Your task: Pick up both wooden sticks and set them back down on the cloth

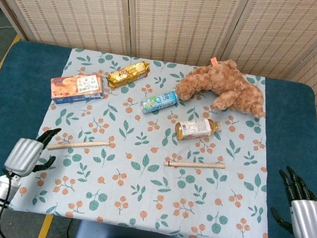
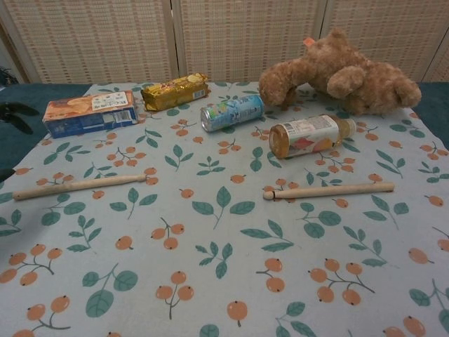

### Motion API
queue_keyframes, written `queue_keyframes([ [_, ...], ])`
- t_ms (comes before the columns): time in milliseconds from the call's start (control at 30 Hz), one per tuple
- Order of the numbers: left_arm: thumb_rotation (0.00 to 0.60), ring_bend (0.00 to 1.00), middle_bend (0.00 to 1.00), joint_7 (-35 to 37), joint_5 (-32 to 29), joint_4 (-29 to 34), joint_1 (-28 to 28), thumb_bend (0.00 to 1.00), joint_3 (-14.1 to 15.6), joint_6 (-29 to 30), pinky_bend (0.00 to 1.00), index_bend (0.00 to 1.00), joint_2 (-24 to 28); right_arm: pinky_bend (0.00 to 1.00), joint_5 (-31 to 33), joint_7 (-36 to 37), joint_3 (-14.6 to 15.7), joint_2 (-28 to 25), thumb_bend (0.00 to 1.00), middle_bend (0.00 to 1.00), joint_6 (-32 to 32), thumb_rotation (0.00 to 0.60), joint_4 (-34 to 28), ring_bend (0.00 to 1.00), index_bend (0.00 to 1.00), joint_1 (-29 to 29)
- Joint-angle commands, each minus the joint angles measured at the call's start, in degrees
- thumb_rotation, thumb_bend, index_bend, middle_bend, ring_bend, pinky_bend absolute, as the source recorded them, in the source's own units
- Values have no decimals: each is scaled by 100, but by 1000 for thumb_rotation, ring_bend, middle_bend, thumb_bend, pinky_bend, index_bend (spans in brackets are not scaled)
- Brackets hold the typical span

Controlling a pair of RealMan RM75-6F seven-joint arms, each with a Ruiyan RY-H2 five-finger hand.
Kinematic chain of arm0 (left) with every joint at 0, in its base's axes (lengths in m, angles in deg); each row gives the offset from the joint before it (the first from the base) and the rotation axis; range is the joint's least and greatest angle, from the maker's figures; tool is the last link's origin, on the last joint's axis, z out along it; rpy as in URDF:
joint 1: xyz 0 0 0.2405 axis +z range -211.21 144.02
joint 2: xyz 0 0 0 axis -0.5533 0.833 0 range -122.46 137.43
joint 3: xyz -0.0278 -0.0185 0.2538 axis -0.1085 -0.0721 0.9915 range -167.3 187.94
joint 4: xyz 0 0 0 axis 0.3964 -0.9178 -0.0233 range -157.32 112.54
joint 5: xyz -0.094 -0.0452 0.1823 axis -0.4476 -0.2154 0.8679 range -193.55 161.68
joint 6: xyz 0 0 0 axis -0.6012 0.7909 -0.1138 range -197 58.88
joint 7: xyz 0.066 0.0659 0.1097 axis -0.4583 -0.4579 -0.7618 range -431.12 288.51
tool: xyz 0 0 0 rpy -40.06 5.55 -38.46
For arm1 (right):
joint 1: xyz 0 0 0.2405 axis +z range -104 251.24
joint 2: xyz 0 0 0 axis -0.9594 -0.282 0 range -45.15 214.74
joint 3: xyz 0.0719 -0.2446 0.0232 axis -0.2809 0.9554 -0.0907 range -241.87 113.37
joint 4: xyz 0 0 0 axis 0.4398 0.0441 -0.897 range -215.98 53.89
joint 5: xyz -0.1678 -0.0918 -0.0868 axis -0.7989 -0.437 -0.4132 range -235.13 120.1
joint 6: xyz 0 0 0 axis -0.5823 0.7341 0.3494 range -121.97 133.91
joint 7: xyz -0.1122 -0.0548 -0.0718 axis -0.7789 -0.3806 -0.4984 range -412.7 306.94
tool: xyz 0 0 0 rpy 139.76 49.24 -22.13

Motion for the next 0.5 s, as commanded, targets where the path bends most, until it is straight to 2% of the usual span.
queue_keyframes([
  [33, 600, 990, 224, -350, -260, -26, -242, 359, -121, -296, 1000, 96, -316, 380, 9, 46, 5, -36, 157, 0, 29, 600, -19, 108, 0, 9],
  [267, 600, 990, 272, -787, -832, -262, -525, 359, -253, -678, 1000, 134, -835, 380, -40, 195, 26, -116, 157, 0, 20, 600, -62, 108, 1, 2],
  [500, 600, 990, 291, -1067, -1180, -494, -694, 359, -344, -750, 1000, 160, -1245, 380, -54, 228, 53, -145, 157, 0, 73, 600, -80, 108, 2, 10],
])
